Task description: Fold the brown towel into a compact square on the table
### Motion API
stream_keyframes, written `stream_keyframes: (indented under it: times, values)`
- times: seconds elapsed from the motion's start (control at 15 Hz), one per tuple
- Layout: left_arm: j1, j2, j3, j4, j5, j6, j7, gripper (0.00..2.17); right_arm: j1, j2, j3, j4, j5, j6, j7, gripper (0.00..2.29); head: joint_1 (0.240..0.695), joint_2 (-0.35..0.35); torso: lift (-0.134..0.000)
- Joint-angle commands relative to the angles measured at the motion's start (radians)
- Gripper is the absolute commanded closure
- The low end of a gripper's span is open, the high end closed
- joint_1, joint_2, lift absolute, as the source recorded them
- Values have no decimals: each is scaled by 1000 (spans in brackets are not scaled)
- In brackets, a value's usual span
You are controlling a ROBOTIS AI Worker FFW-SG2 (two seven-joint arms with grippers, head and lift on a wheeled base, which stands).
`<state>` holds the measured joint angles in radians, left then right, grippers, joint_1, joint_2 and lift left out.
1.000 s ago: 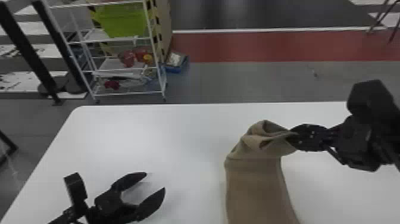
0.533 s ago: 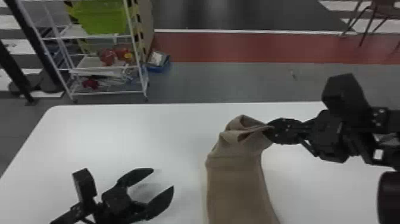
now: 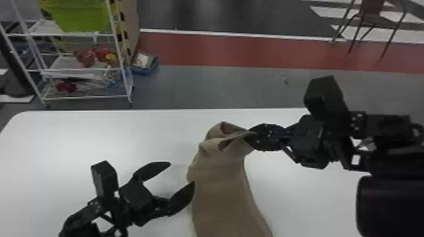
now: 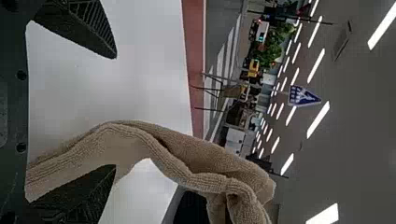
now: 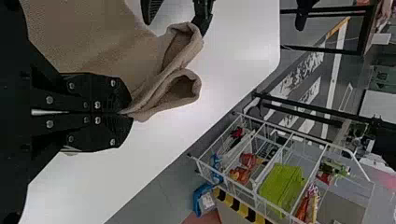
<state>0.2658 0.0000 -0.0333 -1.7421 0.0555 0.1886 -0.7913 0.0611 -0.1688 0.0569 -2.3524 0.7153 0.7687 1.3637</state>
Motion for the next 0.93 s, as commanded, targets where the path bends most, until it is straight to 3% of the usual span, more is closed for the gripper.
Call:
stream_keyframes:
  times: [0.0, 0.53, 0.67, 0.87]
  values:
    - [-10, -3, -17, 21, -12, 1, -3, 36, -12, 5, 6, -1, 1, 1, 3, 2101, 695, -112, -122]
    - [-60, -3, -13, 99, -36, -27, 26, 36, -3, 3, -2, -15, 0, 4, 3, 2101, 695, -119, -122]
    - [-76, -3, -5, 121, -37, -33, 26, 36, 22, 3, -9, -50, -28, 4, 3, 2101, 695, -113, -122]
    - [-82, -3, -8, 145, -37, -45, 26, 36, 102, -18, 17, -94, -20, -9, 3, 2101, 695, -103, -122]
